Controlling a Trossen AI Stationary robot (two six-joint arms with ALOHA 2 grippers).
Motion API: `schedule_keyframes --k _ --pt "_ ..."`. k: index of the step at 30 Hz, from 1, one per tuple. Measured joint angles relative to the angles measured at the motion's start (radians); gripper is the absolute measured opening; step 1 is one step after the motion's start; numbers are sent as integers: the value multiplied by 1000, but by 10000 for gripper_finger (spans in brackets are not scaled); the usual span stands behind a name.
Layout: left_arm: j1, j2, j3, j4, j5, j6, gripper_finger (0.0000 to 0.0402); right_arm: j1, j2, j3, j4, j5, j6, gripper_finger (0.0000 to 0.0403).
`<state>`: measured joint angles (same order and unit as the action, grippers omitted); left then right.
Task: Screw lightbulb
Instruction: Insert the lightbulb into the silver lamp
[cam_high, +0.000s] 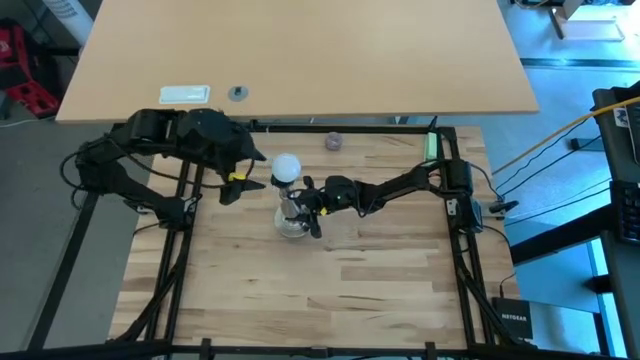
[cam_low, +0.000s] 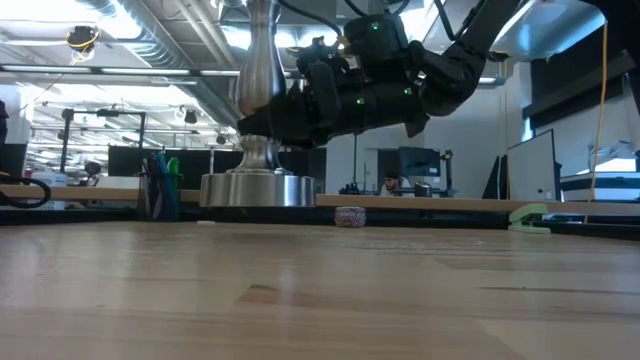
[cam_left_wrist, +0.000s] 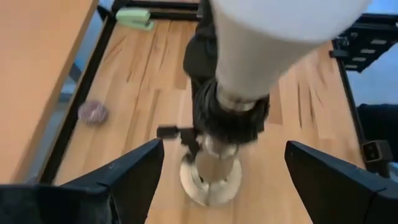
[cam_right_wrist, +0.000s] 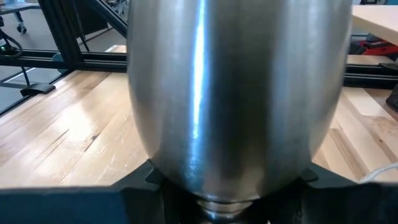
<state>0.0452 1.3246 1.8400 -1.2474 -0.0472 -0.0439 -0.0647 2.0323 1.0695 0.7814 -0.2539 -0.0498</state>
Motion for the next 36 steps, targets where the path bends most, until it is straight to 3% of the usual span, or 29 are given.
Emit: schedule_keyframes --k 5,10,15,19,25,36 --pt "-31 -114 -136 72 -36 -38 324 0 0 0 2 10 0 160" --pt "-81 -333 -519 374 -169 -146 324 0 0 0 2 10 0 160" --pt "-142 -477 -909 758 -169 -166 324 0 0 -1 2 10 0 160" --pt "-167 -508 -1111 1025 -170 -195 324 0 0 -1 2 20 0 160" --pt "-170 -470 -1229 1189 -174 -241 324 0 0 -1 4 34 0 160" --pt "-128 -282 -1261 1467 -231 -134 324 0 0 -1 6 34 0 160"
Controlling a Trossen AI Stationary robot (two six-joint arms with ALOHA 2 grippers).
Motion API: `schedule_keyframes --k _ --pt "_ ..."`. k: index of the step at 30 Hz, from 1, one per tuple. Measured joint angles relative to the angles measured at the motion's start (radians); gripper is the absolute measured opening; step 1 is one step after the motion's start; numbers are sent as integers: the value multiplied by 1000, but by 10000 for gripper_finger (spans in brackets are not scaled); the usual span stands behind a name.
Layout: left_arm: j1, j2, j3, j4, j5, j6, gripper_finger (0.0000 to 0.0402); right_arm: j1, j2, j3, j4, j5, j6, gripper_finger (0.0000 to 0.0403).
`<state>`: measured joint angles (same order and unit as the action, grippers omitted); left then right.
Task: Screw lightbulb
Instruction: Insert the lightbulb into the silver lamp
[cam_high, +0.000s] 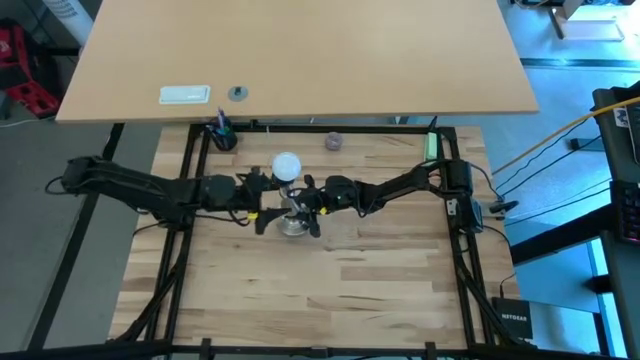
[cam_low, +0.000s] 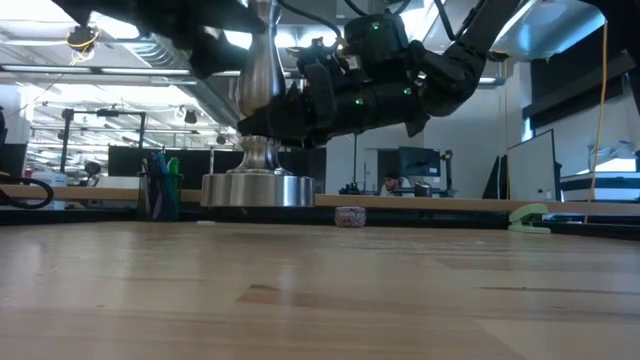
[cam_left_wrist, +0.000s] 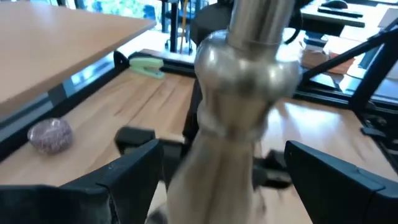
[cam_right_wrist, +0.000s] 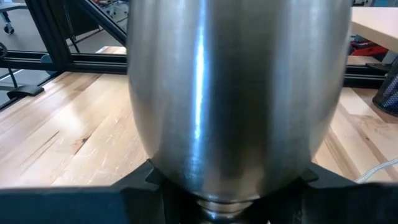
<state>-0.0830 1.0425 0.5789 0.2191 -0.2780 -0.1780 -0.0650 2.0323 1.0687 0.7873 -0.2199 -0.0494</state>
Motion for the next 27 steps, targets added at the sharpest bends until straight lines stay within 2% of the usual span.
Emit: schedule_keyframes --k 4,7,10,15,16,22,27 --pt "8 88 0 113 0 5 312 0 0 0 0 0 0 160" --pt "7 109 1 139 0 8 284 0 0 0 0 0 0 160" --pt "9 114 0 127 -6 0 239 0 0 0 -1 0 0 160" --pt "10 112 1 136 -32 16 143 0 0 -1 -7 0 16 160" --pt "10 113 1 136 -31 24 141 0 1 -1 -8 0 28 165" --pt "9 119 1 121 -29 53 141 0 1 -1 -2 0 45 271" --pt "-3 121 -2 86 -30 51 138 -1 -83 1 -132 19 38 316"
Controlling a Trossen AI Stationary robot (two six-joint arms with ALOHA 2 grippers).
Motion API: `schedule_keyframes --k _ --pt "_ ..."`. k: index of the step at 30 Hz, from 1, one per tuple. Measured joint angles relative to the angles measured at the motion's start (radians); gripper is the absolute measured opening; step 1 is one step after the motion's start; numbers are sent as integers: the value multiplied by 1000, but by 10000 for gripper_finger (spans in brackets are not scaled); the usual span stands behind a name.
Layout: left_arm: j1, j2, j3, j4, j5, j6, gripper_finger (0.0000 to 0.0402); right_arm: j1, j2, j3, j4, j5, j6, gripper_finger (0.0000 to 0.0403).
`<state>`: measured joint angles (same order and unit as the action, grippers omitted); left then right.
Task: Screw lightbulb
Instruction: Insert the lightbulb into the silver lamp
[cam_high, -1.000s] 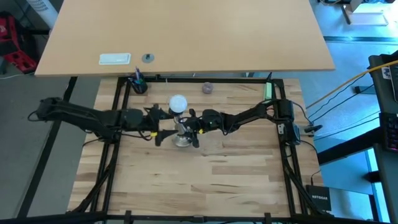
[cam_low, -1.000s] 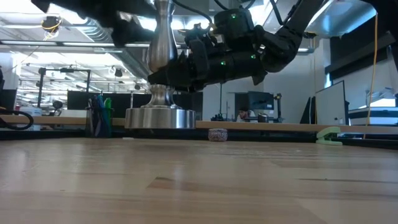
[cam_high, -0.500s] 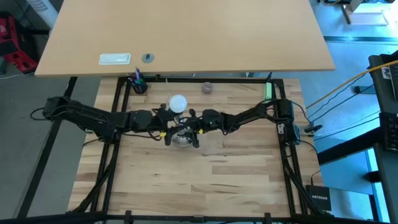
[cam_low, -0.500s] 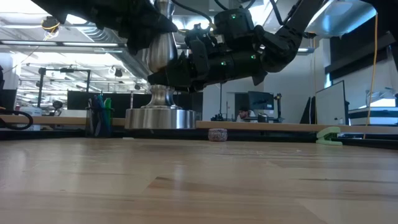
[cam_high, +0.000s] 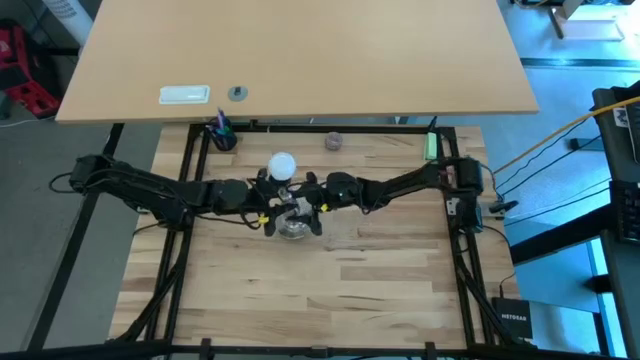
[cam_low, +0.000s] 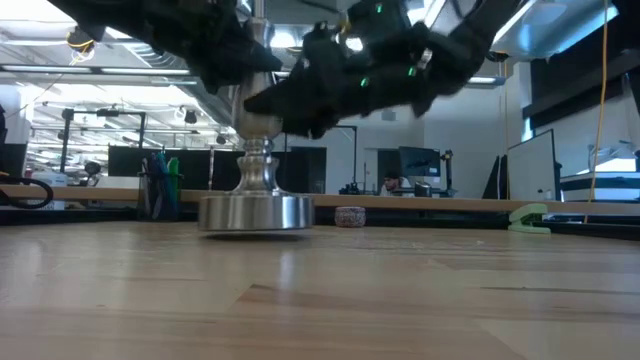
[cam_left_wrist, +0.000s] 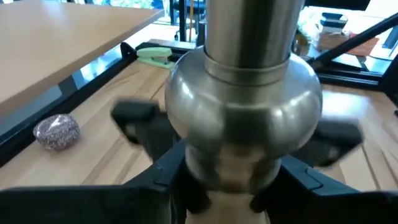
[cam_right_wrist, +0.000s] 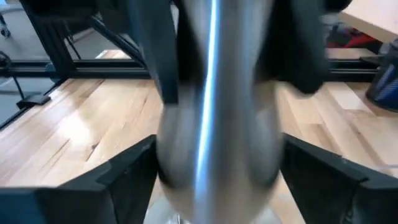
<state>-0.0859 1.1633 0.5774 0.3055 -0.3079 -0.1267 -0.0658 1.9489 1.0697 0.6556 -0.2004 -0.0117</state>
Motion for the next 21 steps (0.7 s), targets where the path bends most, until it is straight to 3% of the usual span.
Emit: schedule_keyframes --k 6,10,14,21 --pt "-12 -1 0 -19 6 -14 137 0 -219 0 -338 53 -105 324" --pt "-12 -1 0 -17 101 0 137 0 -375 0 -466 105 -137 325" --pt "-13 -2 2 -26 199 0 137 -7 -488 0 -425 108 -176 325" --pt "-13 13 5 -25 220 8 137 -35 -502 71 -267 -63 -127 325"
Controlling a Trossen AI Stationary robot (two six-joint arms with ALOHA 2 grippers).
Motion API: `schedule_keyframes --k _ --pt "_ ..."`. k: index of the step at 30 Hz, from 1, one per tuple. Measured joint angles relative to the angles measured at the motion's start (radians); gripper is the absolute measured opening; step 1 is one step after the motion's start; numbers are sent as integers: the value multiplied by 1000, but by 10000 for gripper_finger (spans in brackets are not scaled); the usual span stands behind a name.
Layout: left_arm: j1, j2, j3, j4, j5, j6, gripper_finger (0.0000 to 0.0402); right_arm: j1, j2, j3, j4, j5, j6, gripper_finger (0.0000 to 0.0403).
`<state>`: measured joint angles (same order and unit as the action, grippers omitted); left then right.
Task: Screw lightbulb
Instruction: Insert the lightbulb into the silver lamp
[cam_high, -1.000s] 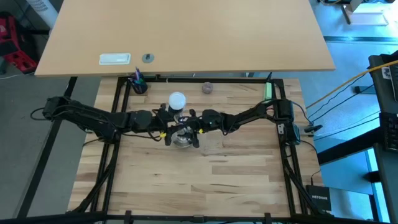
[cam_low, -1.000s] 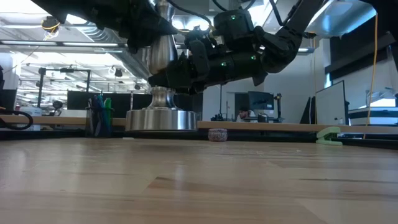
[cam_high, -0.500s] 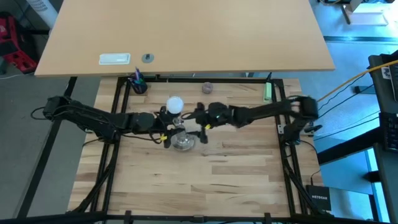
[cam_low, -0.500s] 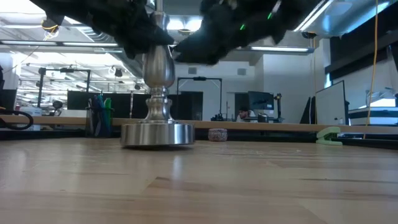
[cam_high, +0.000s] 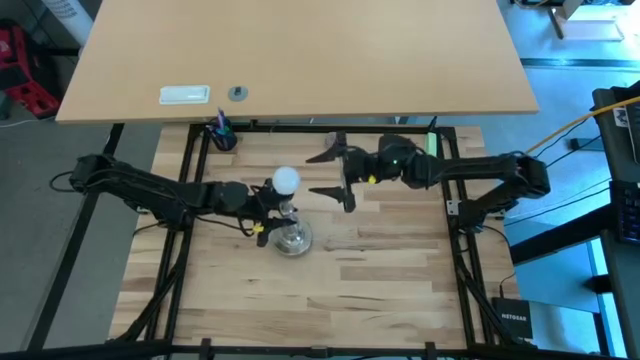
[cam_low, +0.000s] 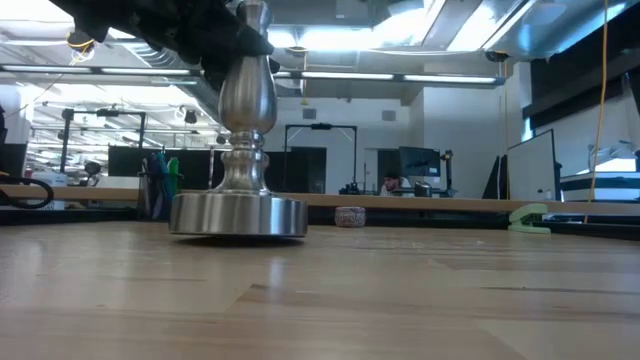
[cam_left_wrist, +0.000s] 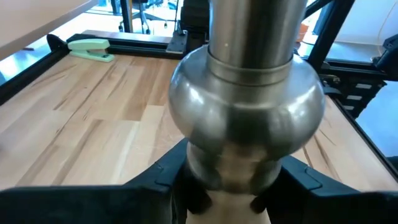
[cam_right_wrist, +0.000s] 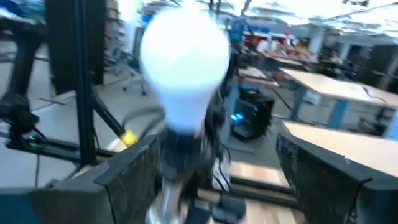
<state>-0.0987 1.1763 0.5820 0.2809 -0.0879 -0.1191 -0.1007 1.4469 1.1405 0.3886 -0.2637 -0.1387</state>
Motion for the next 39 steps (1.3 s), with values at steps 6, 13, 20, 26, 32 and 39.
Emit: schedule_keyframes --k 6,13,20,26,32,39 --pt "0 24 3 9 1 0 137 -12 67 189 -113 -111 2 326" --pt "0 20 2 0 1 1 137 -16 124 278 -170 -245 3 326" --pt "0 21 1 -2 1 1 137 -4 163 310 -115 -229 3 326" --pt "0 21 1 -3 1 1 137 -4 204 356 -106 -267 3 326" --pt "0 21 0 -6 6 1 137 -4 228 372 -130 -270 7 288" --pt "0 22 -1 -8 6 0 137 -4 226 374 -102 -171 147 246"
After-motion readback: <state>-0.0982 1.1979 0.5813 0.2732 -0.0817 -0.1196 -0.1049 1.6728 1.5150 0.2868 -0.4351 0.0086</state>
